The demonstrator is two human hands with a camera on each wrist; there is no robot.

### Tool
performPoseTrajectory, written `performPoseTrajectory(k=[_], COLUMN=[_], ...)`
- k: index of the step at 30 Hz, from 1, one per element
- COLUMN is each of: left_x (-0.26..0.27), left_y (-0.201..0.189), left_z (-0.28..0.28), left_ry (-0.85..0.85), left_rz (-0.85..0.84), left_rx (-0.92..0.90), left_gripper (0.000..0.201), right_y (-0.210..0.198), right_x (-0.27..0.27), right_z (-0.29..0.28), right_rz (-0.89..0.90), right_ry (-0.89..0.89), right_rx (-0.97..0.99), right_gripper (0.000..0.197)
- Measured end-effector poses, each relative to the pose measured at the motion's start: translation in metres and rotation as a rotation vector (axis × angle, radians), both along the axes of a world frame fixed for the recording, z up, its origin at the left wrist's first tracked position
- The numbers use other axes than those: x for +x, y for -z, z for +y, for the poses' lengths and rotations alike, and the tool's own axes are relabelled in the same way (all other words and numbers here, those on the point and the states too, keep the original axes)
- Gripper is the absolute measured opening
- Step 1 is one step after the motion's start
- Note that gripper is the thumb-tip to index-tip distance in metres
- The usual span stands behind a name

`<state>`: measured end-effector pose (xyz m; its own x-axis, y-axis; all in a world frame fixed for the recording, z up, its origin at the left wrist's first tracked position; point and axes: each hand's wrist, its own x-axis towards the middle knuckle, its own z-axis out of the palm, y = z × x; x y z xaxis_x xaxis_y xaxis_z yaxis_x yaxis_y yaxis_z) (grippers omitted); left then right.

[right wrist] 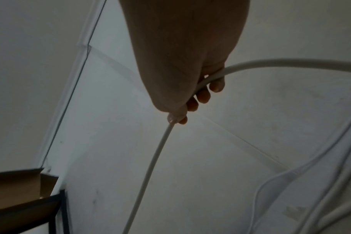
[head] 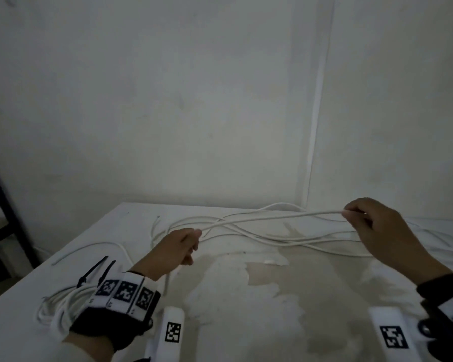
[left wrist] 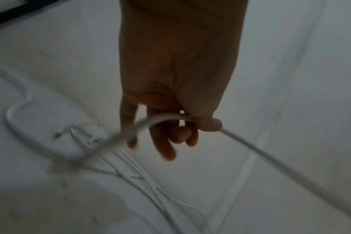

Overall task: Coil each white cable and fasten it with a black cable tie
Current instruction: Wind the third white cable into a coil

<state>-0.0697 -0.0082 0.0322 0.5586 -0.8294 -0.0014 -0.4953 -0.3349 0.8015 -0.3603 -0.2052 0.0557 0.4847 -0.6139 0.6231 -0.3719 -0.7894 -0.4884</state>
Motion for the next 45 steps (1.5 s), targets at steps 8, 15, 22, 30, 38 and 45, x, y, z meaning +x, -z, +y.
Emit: performPoseTrajectory(k=[8,15,22,30,38,45], left_x=[-0.01,-0.039,-0.074,-0.112,-0.149,-0.154], left_y=[-0.024,-0.04,-0.041,-0.03,-0.021,-0.028], left_z=[0.017,0.016,-0.004,-0.021,-0.025,-0.017], left_ry=[-0.142,0.01,-0.025,0.163,0.281,0.373], left_rz=[0.189,0.326,0.146,0.032,-0.021,-0.05], left_rx=[-0.352,-0.538,-0.545,-0.429,-0.346,-0.342], left_gripper=[0.039,0.028,0.033,0.027,0.03,0.031], right_y=[0.014,0.051,0.054,0.02,0.006,-0.008], right_x=[-0.032,-0.03,-0.013,-0.003,0.006,-0.003], right_z=[-0.002,0.007,0.041,0.081,0.083,0.082], right_rz=[0.118,0.307,0.353,0.228,0.011,0.036], right_ry=[0.017,-0.018,-0.17,-0.228,-0.218,-0.219], right_rx=[0.065,-0.416,-0.657,-0.605,-0.367,-0.017], right_gripper=[0.006,0.032,0.008,0.025,0.03,0.025])
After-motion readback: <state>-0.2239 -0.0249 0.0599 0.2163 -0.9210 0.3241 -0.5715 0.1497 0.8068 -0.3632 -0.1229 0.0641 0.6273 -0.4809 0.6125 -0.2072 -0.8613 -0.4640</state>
